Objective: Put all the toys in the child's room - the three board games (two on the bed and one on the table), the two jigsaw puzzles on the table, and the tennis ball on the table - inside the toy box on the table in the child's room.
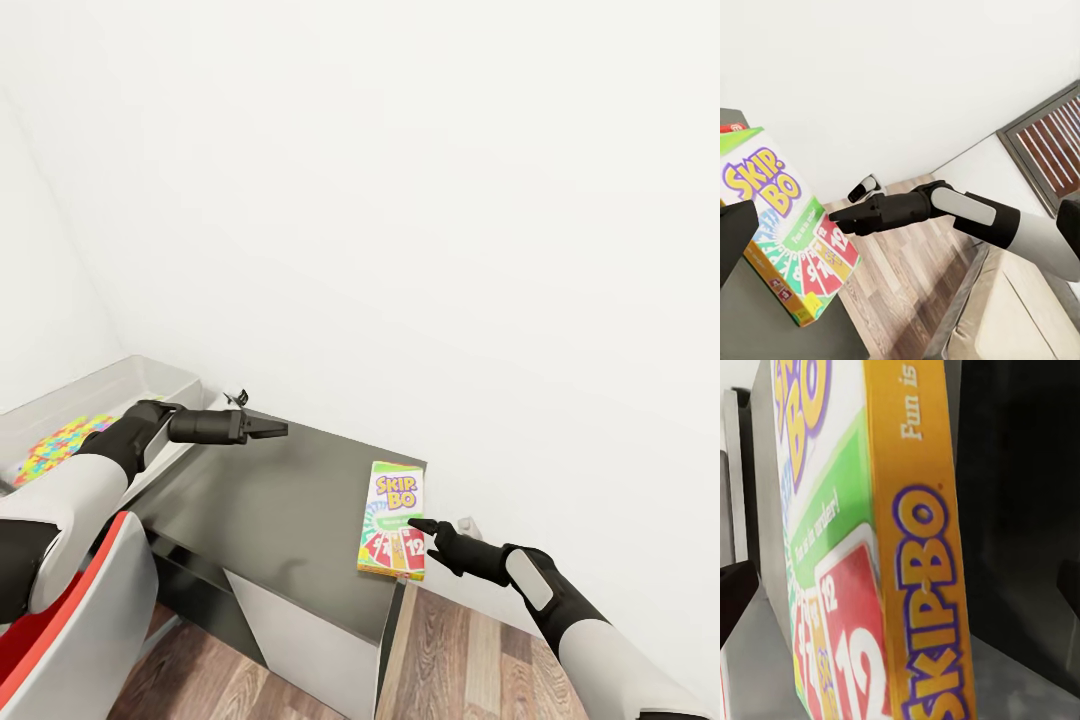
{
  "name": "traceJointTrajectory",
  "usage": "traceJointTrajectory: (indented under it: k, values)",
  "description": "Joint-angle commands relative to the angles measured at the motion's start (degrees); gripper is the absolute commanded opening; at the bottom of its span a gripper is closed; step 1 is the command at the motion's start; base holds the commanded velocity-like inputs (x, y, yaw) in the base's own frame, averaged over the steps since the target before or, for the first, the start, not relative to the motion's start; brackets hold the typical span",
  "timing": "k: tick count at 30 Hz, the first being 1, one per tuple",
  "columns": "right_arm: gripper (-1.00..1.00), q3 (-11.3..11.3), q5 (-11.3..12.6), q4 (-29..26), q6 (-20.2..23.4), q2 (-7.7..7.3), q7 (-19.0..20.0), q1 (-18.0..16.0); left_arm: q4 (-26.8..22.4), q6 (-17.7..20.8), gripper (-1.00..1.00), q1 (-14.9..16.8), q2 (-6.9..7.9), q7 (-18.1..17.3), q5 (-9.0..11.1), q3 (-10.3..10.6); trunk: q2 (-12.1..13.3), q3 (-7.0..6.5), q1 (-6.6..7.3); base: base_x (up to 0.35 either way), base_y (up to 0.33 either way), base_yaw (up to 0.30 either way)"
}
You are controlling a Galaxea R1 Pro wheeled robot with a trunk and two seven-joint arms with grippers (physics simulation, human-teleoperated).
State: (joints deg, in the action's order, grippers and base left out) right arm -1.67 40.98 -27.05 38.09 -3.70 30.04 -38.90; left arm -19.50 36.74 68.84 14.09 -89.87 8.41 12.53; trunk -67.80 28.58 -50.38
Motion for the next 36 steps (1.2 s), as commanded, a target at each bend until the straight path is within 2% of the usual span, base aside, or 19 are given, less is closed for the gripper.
traceJointTrajectory:
  k: [1, 8, 9, 36]
  values:
    - [1.00, -0.2, 0.2, 0.0, 0.4, 0.01, 0.0, 0.0, 0.0, 0.6, 1.00, 0.1, 0.06, -0.1, 0.5, 0.5, 0.0, 0.06, 0.00, 0.000, 0.003, 0.000]
    - [1.00, -0.2, 0.2, 0.0, 0.3, 0.01, 0.0, 0.0, 0.0, 0.6, 1.00, 0.1, 0.06, -0.1, 0.5, 0.5, 0.0, 0.06, 0.00, 0.000, 0.000, 0.000]
    - [-1.00, -0.2, 0.2, 0.0, 0.3, 0.01, 0.0, 0.0, 0.0, 0.6, 1.00, 0.1, 0.06, -0.1, 0.5, 0.5, 0.0, 0.06, 0.00, 0.000, 0.000, 0.000]
    - [-1.00, -0.2, 0.1, 0.0, 0.3, 0.01, 0.2, 0.0, 0.0, 0.6, 1.00, 0.0, -0.10, -0.1, 0.5, 0.5, 0.0, 0.06, 0.00, 0.000, 0.000, 0.000]
